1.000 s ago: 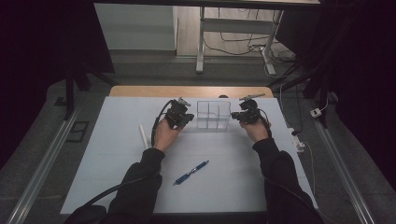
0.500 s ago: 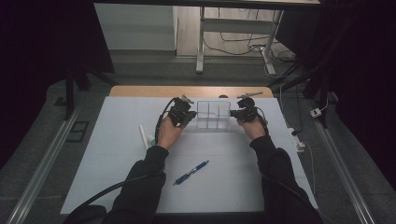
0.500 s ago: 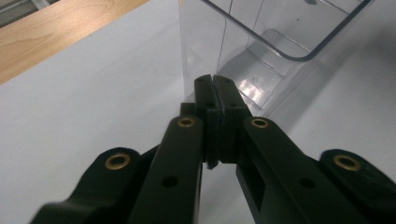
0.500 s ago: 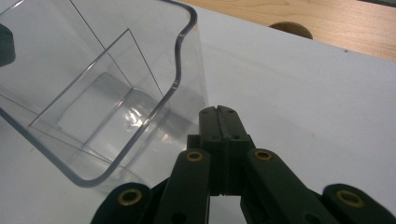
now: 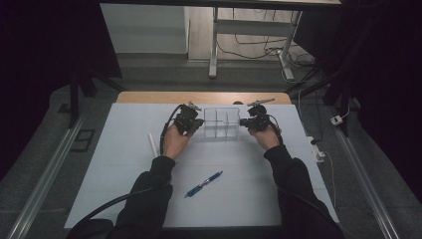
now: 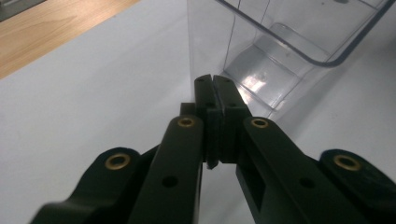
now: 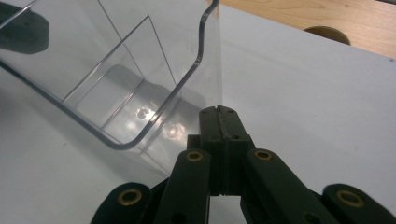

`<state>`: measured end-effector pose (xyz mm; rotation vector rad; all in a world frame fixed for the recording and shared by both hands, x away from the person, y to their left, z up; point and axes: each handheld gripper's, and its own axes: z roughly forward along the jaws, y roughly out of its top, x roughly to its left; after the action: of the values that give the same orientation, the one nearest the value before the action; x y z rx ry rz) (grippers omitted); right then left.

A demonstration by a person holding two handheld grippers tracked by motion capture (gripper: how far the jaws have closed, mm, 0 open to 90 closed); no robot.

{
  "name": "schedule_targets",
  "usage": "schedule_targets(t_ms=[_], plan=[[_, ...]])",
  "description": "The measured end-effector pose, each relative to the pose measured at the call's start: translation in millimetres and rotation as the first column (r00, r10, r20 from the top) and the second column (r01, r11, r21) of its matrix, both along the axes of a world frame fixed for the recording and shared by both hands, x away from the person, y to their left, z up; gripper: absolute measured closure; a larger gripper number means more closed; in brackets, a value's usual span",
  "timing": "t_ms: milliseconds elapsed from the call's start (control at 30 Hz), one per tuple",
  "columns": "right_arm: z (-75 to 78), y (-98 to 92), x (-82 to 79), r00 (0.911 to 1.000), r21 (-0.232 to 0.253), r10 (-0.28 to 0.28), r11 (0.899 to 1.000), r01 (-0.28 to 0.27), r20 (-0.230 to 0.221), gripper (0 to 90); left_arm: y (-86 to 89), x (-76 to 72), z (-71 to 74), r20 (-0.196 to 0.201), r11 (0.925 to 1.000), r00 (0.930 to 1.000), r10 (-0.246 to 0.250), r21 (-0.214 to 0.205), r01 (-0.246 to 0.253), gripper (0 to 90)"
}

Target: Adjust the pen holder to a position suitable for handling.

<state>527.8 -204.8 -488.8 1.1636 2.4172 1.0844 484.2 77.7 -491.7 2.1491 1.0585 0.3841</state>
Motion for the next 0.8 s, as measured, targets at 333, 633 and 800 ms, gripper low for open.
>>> schedule_targets(t_ms=[333,633,800], plan=[[-0.2,13.8,-4.8,0.9985,-0.016,0.053,0.998,-0.053,-0.008,89.8,14.2,2.1,-0.1,-0.001,0.9995,0.9996,0.029,-0.009,-0.029,88.4],[-1.1,16.4,6.6,0.9989,-0.013,0.033,0.999,-0.033,0.032,89.8,12.5,15.3,-2.6,0.003,0.9966,0.9968,0.08,-0.02,-0.08,88.4],[-3.6,18.0,13.1,0.9989,-0.007,0.024,1.0,-0.023,0.04,89.8,12.0,18.8,-6.7,-0.004,0.9966,0.9967,0.081,-0.016,-0.081,88.3]])
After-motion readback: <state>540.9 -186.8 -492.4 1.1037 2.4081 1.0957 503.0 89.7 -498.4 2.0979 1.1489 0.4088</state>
